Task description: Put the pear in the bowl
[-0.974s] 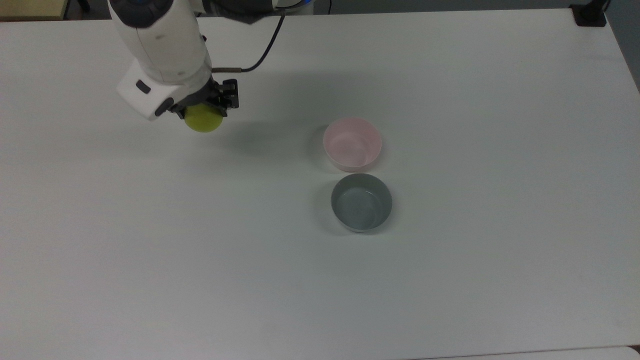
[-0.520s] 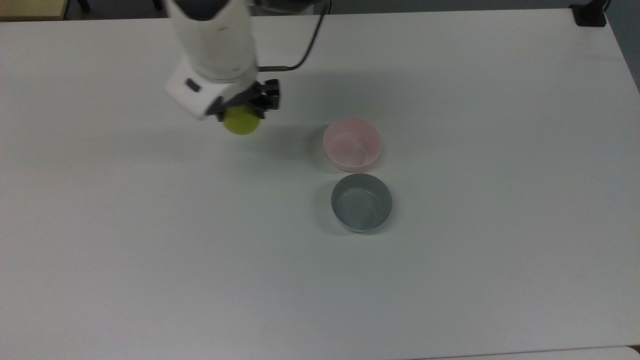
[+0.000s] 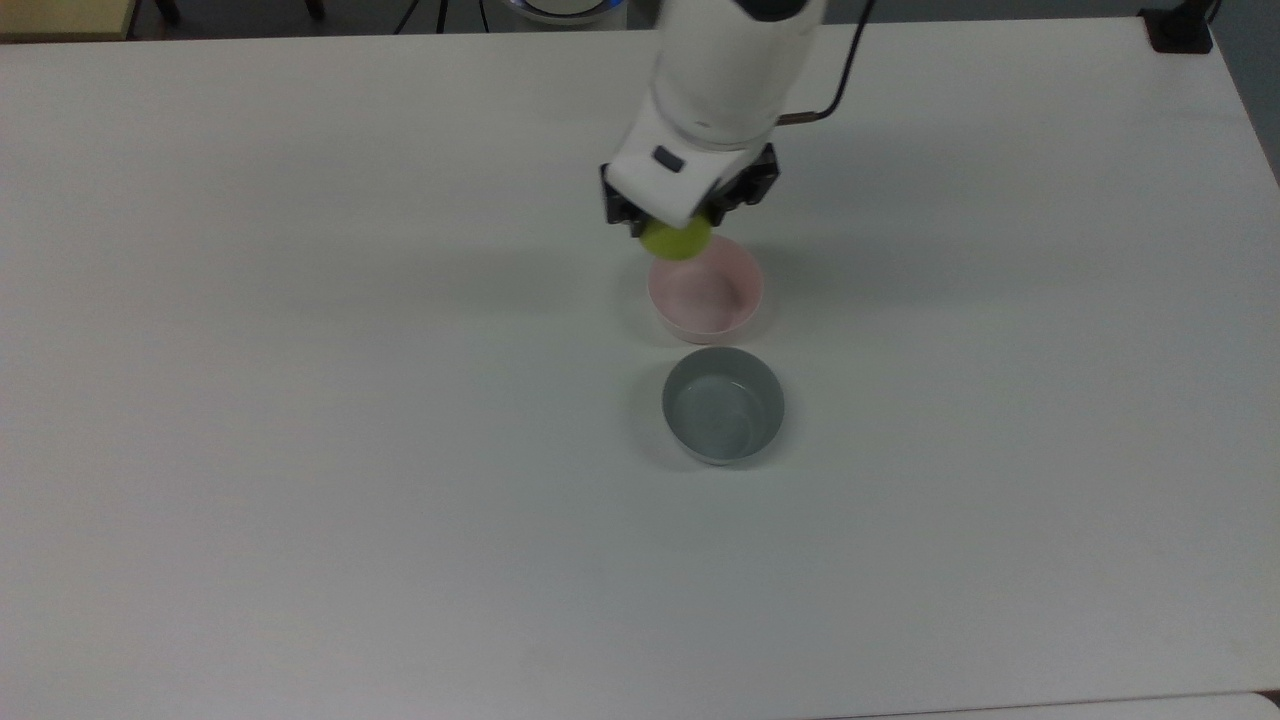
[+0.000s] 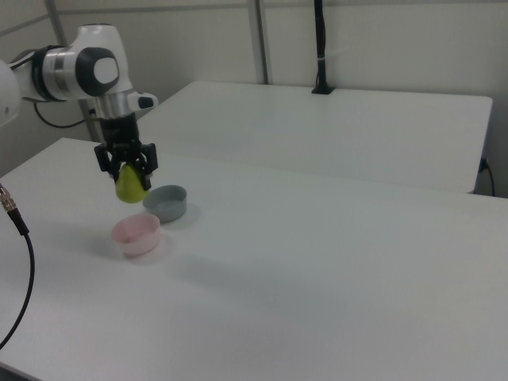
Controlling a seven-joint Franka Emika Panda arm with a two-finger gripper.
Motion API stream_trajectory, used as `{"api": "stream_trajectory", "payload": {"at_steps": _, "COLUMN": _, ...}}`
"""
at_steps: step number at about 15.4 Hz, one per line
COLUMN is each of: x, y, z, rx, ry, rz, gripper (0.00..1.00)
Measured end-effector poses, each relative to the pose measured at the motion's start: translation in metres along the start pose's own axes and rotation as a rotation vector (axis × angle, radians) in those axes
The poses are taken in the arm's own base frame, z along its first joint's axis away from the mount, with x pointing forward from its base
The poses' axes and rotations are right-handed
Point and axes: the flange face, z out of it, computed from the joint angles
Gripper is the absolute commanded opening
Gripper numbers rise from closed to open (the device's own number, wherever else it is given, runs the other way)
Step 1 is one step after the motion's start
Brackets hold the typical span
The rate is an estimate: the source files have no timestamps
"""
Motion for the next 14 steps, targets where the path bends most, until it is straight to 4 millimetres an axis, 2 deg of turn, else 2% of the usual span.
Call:
{"api": "stream_trajectory", "payload": {"at_steps": 2, "x": 0.003, "y": -0.013, "z": 0.012, "rx": -0.005, "ry": -0.019, "rz": -0.006, "gripper": 0.4}}
{"api": "stream_trajectory", "payload": {"at_steps": 5, "x": 0.019, "y": -0.014, "z": 0.048, "rx": -0.012, "ry": -0.053, "rz": -0.004, "gripper": 0.5}}
{"api": "stream_trajectory", "payload": {"at_steps": 7, "x": 0.03, "y": -0.021, "z": 0.074, "rx": -0.016, "ry": -0.057, "rz": -0.006, "gripper": 0.58}}
{"api": "stream_trajectory", "payload": {"at_steps": 9, "x": 0.038, "y": -0.035, "z": 0.094, "rx": -0.022, "ry": -0.062, "rz": -0.002, "gripper": 0.71}}
{"api": "stream_trajectory", "payload": {"at_steps": 11, "x": 0.041, "y": -0.043, "z": 0.106, "rx": -0.027, "ry": -0.07, "rz": 0.007, "gripper": 0.93}}
{"api": "stream_trajectory", "payload": {"at_steps": 12, "x": 0.041, "y": -0.044, "z": 0.109, "rx": -0.028, "ry": -0.073, "rz": 0.012, "gripper": 1.0}}
{"api": "stream_trajectory", "payload": {"at_steps": 14, "x": 0.042, "y": -0.043, "z": 0.109, "rx": -0.028, "ry": -0.072, "rz": 0.016, "gripper": 1.0}}
